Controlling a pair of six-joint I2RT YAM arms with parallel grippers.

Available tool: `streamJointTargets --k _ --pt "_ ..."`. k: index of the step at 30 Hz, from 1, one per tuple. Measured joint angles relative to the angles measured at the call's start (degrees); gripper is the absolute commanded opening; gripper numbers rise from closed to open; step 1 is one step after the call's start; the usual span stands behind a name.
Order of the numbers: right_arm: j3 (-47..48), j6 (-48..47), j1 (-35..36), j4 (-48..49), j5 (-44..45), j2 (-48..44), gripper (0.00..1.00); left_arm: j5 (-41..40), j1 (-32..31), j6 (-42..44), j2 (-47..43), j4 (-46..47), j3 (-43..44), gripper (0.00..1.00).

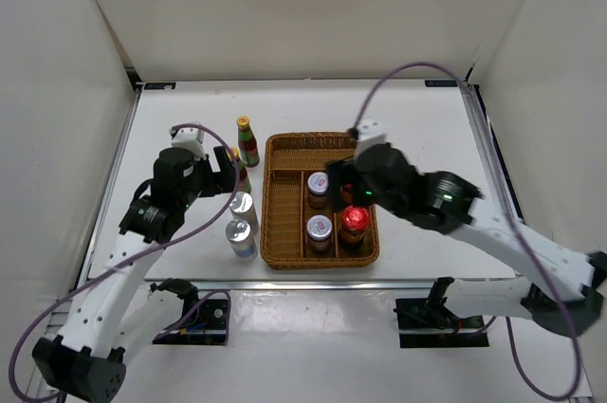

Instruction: Organize the condiment bottles

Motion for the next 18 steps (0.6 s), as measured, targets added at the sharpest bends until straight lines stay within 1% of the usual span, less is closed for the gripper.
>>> streamJointTargets --k 4,5,7,12,17,18 --pt "-0.85 1.38 0.02 -7.15 2.56 -12.66 1.00 0.55 0.00 -3.08 3.72 -0.44 -0.07 0.95" --pt "-0.85 1.64 0.04 -8.87 3.10 -14.91 1.00 0.55 0.00 -3.61 4.26 -0.11 -0.07 0.93" --pt "-0.85 2.29 0.02 -12.24 4.39 -18.84 1.00 0.52 0.00 -4.55 5.64 0.76 -0.07 0.93" --pt "-1.55 2.60 0.04 -18.97 6.51 -21.49 1.00 -0.46 -0.81 -6.21 9.64 5.27 -1.09 0.92" --pt "-3.72 2.43 0.04 -22.36 6.93 -22.93 1.00 -4.79 -3.76 -6.73 12.72 11.54 -2.84 0.92" --pt "-3.91 2.40 0.04 -22.80 6.95 -23.32 1.00 -5.66 -4.28 -6.82 13.49 12.44 -2.91 0.89"
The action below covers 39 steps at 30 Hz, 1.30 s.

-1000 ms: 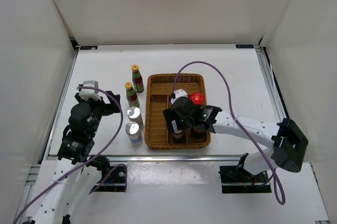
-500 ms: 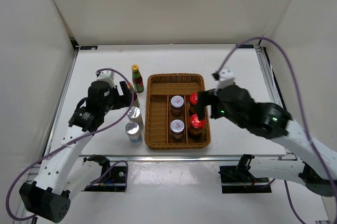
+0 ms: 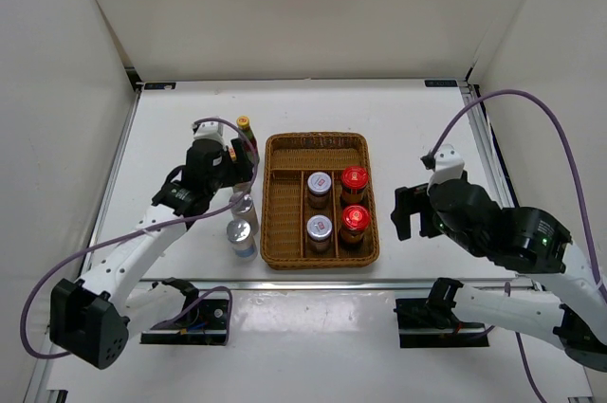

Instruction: Organize the condiment bottles

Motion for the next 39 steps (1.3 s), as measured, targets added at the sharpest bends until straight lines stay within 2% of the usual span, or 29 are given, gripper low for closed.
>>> streamJointTargets --k 5,11,17,23,31,35,39 --pt "-0.24 -0.02 0.00 -2.51 0.46 -2.54 1.00 -5.16 -4.07 -0.81 1.27 0.26 0.15 0.87" --pt "-0.61 0.20 0.00 -4.39 1.84 -5.44 1.00 -9.46 -10.27 -1.95 -1.11 -6.75 2.86 0.89" --pt "-1.46 -0.33 0.00 -4.55 2.10 -5.42 1.00 -11.39 -11.15 -5.16 -4.00 -12.44 2.45 0.92" --pt "-4.39 -1.46 0.00 -4.20 2.29 -7.08 1.00 -11.63 -11.15 -7.65 -0.39 -14.49 1.99 0.91" --pt "-5.51 -2.71 0.00 -2.95 4.07 -9.84 1.00 -11.39 -11.15 -9.75 0.61 -14.93 -0.48 0.86" --pt "-7.17 -4.09 0.00 -1.09 7.45 -13.27 1.00 -10.47 -11.17 -10.40 0.17 -14.29 -1.90 0.81" --pt "-10.47 -4.07 0.00 1.86 9.57 -16.13 1.00 -8.87 -11.19 -10.80 -0.79 -14.34 -3.21 0.72"
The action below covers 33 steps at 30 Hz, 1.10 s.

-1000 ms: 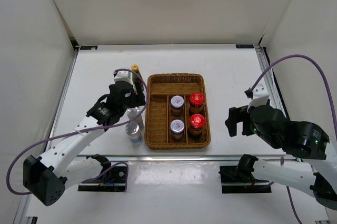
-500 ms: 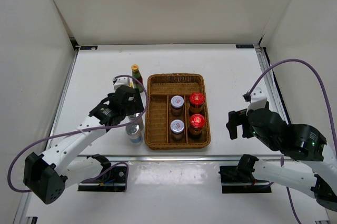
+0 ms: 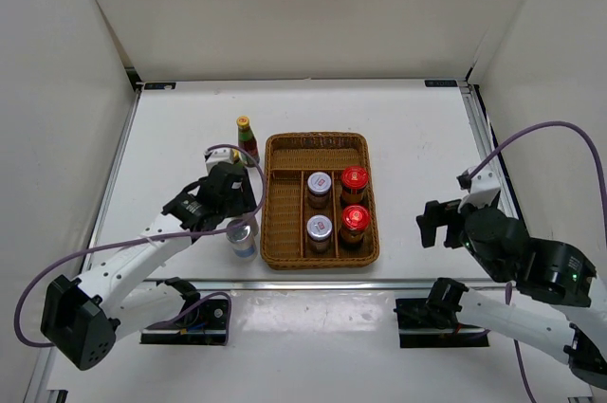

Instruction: Organize the condiment bottles

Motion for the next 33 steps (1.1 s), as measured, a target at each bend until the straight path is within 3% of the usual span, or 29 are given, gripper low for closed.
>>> streamJointTargets --k 4,8,9,12,16,24,33 --pt "-6.97 -0.63 -0.07 3.28 -0.33 -4.15 1.00 0.42 0.00 0.46 -0.09 -0.07 -0.02 0.62" --pt "-8.50 -1.64 -0.15 4.50 -0.98 -6.01 1.00 0.68 0.00 1.29 -0.04 -1.60 0.66 0.37" --pt "-8.50 -1.99 -0.17 5.16 -1.27 -6.32 1.00 0.70 0.00 1.64 0.13 -3.02 1.40 0.25" --pt "-8.50 -3.06 -0.20 6.58 -2.16 -6.51 1.00 0.15 0.02 2.84 2.01 -8.04 6.86 0.11" --pt "-8.57 -3.56 -0.20 7.58 -2.71 -4.07 1.00 -0.57 0.00 5.55 5.95 -14.69 21.55 0.11" --pt "-8.94 -4.81 -0.52 8.20 -4.17 -3.15 1.00 0.59 0.02 13.90 17.27 -16.57 53.09 0.11" --pt "-8.98 -5.01 -3.02 9.11 -4.42 -9.60 1.00 9.92 -0.76 17.51 41.29 -10.19 73.40 0.11"
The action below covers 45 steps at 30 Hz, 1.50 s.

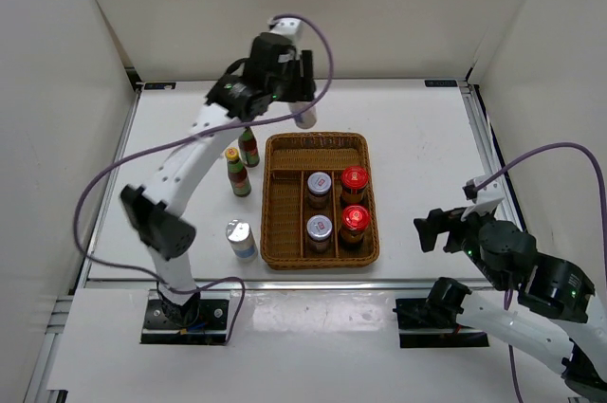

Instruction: Organize the condiment bottles

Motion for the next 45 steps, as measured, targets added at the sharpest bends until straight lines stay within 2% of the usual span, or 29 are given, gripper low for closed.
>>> streamJointTargets --k 4,10,14,25,27,28,30,31,33,35,45 --pt "-0.20 -0.02 -0.59 0.04 -0.13 -0.22 1.00 3.13 -1.86 0.72 12.94 2.19 7.28 0.11" --pt "-0.66 -0.22 -1.22 0.02 -0.42 -0.20 1.00 6.01 -4.20 0.81 23.93 4.28 8.52 0.11" --pt "-0.63 -0.55 -1.44 0.02 -0.68 -0.22 1.00 6.43 -5.27 0.81 26.49 5.20 7.89 0.11" --pt "-0.66 -1.27 -1.44 0.09 -1.09 -0.22 1.00 6.32 -5.75 0.17 27.04 16.39 0.42 0.11" --pt "-0.66 -1.27 -1.44 0.09 -1.16 -0.22 1.00 6.23 -5.66 0.13 28.28 17.49 0.39 0.15" --pt "-0.66 -1.27 -1.44 0.09 -1.20 -0.22 1.00 6.05 -5.66 0.13 28.72 18.45 0.46 0.28" --pt "-0.63 -1.29 -1.44 0.11 -1.22 -0.22 1.00 5.86 -5.60 0.07 29.18 19.34 1.22 0.44" --pt "-0.66 -1.29 -1.44 0.11 -1.22 -0.22 1.00 5.88 -5.60 -0.02 29.53 19.39 1.70 0.60" --pt "-0.66 -1.29 -1.44 0.11 -1.22 -0.22 1.00 5.86 -5.62 0.02 29.77 19.43 1.97 0.73" --pt "-0.66 -1.29 -1.44 0.15 -1.29 -0.22 1.00 5.88 -5.62 0.09 29.79 19.34 2.03 0.99" --pt "-0.66 -1.29 -1.44 0.31 -1.73 -0.22 1.00 2.73 -5.62 3.23 28.87 16.85 3.04 0.99"
